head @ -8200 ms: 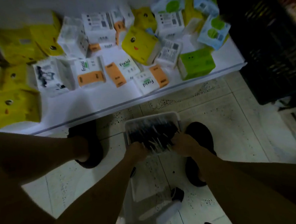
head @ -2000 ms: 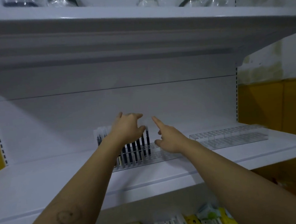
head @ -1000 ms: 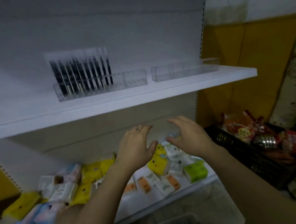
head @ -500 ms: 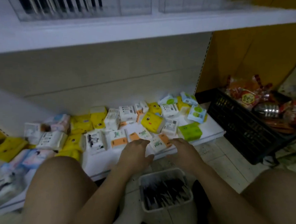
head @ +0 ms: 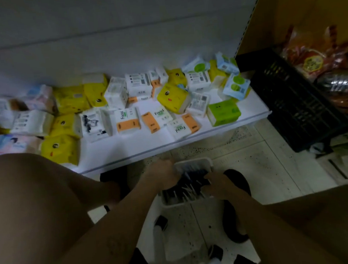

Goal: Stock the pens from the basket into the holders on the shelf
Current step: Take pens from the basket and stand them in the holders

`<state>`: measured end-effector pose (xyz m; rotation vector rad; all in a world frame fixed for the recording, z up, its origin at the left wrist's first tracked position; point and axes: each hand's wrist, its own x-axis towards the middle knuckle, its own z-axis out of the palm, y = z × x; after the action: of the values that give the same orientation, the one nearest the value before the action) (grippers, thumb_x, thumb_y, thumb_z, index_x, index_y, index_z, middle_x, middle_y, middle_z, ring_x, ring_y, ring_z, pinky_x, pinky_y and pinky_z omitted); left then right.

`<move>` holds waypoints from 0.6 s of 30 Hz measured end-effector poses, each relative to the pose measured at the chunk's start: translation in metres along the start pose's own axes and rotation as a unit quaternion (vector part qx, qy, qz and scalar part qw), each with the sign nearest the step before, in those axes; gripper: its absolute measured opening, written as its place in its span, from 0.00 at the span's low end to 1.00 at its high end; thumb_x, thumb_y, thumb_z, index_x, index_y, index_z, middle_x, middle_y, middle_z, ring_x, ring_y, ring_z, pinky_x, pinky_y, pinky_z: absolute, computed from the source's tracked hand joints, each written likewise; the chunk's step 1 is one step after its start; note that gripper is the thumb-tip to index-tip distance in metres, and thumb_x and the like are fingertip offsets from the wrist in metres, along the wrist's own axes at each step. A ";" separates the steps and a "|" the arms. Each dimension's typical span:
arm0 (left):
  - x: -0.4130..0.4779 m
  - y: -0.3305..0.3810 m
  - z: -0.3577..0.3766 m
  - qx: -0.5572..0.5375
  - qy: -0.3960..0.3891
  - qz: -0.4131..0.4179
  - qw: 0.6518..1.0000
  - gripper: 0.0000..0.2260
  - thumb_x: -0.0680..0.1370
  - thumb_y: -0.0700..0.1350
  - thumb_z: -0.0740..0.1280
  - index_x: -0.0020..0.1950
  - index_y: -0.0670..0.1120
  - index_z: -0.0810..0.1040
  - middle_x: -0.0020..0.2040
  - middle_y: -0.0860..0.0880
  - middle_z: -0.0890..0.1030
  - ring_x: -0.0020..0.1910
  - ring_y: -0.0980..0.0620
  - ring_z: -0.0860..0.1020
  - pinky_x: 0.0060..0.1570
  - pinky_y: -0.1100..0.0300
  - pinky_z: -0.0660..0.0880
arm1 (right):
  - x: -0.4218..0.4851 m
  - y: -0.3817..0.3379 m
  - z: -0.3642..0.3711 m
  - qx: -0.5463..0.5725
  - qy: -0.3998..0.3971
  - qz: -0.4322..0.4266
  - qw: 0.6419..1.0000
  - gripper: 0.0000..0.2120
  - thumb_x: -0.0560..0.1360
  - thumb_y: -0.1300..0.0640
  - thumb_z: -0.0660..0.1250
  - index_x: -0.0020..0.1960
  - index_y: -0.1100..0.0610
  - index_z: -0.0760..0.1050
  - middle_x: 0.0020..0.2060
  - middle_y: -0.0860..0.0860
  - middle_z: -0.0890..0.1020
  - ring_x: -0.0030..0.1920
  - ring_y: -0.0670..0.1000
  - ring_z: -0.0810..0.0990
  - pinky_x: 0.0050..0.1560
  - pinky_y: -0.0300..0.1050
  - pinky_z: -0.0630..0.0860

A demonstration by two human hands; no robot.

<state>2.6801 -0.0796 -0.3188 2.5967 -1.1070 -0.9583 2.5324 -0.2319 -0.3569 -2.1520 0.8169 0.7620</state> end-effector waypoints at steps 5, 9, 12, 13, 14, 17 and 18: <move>0.026 -0.001 0.045 -0.041 -0.061 -0.019 0.997 0.14 0.79 0.47 0.63 0.62 0.43 0.76 0.58 0.44 0.78 0.56 0.46 0.77 0.57 0.54 0.76 | 0.020 0.007 0.014 -0.024 -0.017 0.000 1.000 0.24 0.79 0.49 0.63 0.70 0.61 0.68 0.64 0.58 0.75 0.54 0.57 0.77 0.50 0.46 0.73; 0.042 0.006 0.085 -0.106 -0.129 -0.055 0.984 0.13 0.81 0.44 0.61 0.63 0.43 0.75 0.60 0.42 0.78 0.57 0.45 0.76 0.55 0.58 0.73 | 0.027 0.006 0.020 -0.014 -0.027 -0.022 0.999 0.22 0.81 0.52 0.61 0.72 0.58 0.67 0.66 0.57 0.73 0.62 0.56 0.74 0.56 0.44 0.70; 0.050 0.012 0.109 -0.139 -0.158 -0.084 0.974 0.16 0.81 0.46 0.62 0.67 0.44 0.72 0.63 0.43 0.76 0.59 0.45 0.75 0.55 0.57 0.73 | 0.031 0.014 0.025 -0.034 -0.034 -0.055 0.997 0.18 0.82 0.53 0.58 0.69 0.58 0.70 0.64 0.58 0.75 0.53 0.49 0.75 0.55 0.43 0.66; 0.052 0.013 0.117 -0.146 -0.158 -0.091 0.972 0.16 0.81 0.47 0.61 0.68 0.45 0.71 0.65 0.43 0.74 0.57 0.45 0.76 0.52 0.58 0.73 | 0.032 0.019 0.026 -0.051 -0.034 -0.044 0.997 0.18 0.82 0.52 0.59 0.69 0.58 0.70 0.63 0.58 0.76 0.47 0.48 0.73 0.53 0.41 0.63; 0.053 0.012 0.123 -0.157 -0.158 -0.103 0.969 0.16 0.81 0.47 0.60 0.69 0.46 0.71 0.66 0.42 0.72 0.55 0.45 0.75 0.49 0.58 0.72 | 0.035 0.024 0.026 -0.067 -0.038 -0.025 0.997 0.18 0.81 0.52 0.60 0.68 0.58 0.71 0.63 0.58 0.76 0.44 0.50 0.70 0.51 0.41 0.63; 0.056 0.008 0.136 -0.157 -0.147 -0.119 0.969 0.16 0.82 0.46 0.59 0.69 0.47 0.68 0.66 0.41 0.68 0.59 0.42 0.72 0.54 0.53 0.73 | 0.046 0.036 0.032 -0.086 -0.045 0.002 0.995 0.12 0.80 0.54 0.60 0.61 0.57 0.75 0.50 0.55 0.79 0.36 0.48 0.68 0.49 0.43 0.70; 0.058 0.007 0.138 -0.162 -0.146 -0.119 0.969 0.15 0.81 0.45 0.59 0.68 0.45 0.68 0.64 0.40 0.70 0.59 0.41 0.72 0.55 0.52 0.74 | 0.051 0.036 0.034 -0.080 -0.036 -0.002 0.996 0.10 0.81 0.55 0.59 0.56 0.58 0.76 0.43 0.53 0.77 0.33 0.47 0.67 0.45 0.44 0.73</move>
<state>2.6210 -0.1109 -0.4528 2.4040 -0.6252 -1.4765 2.5290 -0.2419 -0.4266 -2.2512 0.7363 0.9241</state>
